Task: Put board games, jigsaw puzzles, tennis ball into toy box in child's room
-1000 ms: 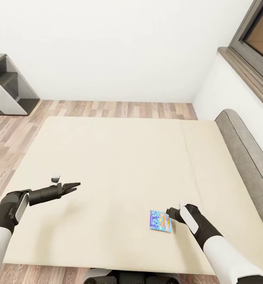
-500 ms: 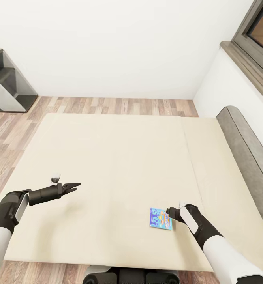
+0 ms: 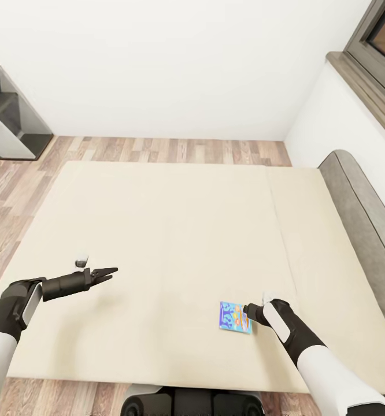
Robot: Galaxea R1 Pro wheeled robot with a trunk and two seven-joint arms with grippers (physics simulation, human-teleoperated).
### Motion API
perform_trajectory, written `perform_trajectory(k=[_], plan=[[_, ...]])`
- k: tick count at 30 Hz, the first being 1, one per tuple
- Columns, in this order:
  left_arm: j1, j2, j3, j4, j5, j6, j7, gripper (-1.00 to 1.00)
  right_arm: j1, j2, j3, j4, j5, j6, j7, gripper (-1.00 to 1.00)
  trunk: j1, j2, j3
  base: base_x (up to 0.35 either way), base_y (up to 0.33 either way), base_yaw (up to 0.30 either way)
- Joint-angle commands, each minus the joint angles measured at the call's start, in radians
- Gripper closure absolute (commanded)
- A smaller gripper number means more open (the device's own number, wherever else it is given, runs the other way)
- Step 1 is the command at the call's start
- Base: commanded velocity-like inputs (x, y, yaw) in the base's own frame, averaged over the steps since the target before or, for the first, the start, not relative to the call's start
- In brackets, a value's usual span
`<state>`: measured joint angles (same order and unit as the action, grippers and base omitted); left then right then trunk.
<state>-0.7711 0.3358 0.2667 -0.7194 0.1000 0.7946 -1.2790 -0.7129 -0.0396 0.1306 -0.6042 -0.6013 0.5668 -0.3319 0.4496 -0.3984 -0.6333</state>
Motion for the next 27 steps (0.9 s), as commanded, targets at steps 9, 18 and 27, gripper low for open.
perform_trajectory(k=[9,18,27], plan=[[0.0,0.0,0.0,0.0,0.002,0.009,-0.006,-1.0,0.0,-0.002,0.007,-0.002,-0.011,0.002,-0.009,-1.0,0.0,-0.002,-0.016,0.0,0.0,0.0],[0.0,0.0,0.0,0.0,0.003,0.008,-0.008,-1.0,0.0,-0.002,0.007,-0.002,-0.011,0.002,-0.009,-1.0,0.0,-0.002,-0.031,0.0,0.0,0.0],[0.0,0.0,0.0,0.0,0.003,0.008,-0.01,-1.0,0.0,0.0,0.009,-0.005,-0.011,0.003,-0.005,-1.0,0.0,-0.002,-0.037,0.0,0.0,0.0]])
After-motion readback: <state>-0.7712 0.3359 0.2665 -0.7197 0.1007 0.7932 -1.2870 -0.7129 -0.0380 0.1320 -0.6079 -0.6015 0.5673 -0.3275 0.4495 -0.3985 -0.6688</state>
